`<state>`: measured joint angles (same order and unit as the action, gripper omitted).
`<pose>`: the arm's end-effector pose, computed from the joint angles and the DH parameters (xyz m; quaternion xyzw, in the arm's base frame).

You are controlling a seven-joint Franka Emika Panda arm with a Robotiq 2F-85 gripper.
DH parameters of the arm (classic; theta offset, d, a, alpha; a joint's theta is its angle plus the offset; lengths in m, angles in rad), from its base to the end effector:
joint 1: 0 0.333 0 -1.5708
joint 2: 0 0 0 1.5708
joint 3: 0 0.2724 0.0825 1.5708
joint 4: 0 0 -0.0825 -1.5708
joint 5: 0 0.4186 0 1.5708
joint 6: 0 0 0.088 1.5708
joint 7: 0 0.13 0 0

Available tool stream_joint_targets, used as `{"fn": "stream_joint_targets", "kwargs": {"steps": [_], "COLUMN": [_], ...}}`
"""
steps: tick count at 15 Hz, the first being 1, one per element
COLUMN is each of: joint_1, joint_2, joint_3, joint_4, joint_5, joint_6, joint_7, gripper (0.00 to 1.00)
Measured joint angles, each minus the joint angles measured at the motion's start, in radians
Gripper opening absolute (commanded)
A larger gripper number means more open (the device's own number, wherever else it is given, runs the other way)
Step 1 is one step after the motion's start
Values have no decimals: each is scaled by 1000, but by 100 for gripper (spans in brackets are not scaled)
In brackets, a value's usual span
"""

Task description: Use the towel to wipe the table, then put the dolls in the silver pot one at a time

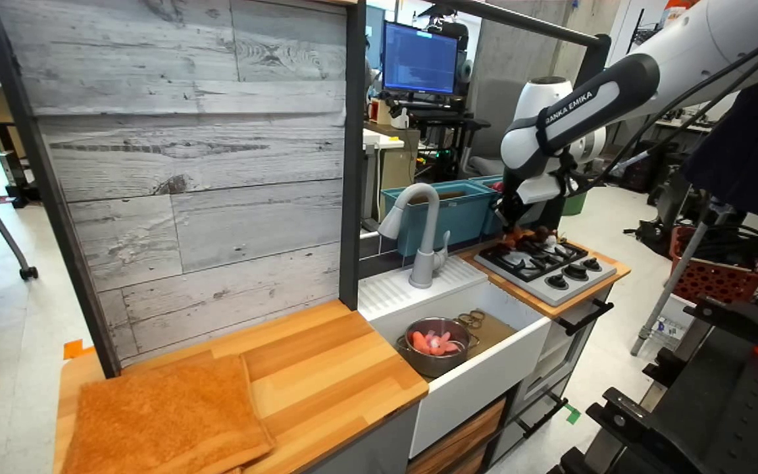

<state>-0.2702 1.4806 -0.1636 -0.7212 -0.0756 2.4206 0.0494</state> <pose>0.7323 -0.2744 -0.0070 0.9796 -0.1306 0.0938 0.1205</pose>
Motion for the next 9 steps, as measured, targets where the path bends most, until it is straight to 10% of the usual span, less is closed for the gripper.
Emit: {"fn": "stream_joint_targets", "kwargs": {"steps": [9], "joint_1": [56], "joint_2": [-94], "joint_3": [133], "joint_4": [-326], "joint_5": [-17], "joint_6": [315], "joint_7": [-354], "gripper": [1]}}
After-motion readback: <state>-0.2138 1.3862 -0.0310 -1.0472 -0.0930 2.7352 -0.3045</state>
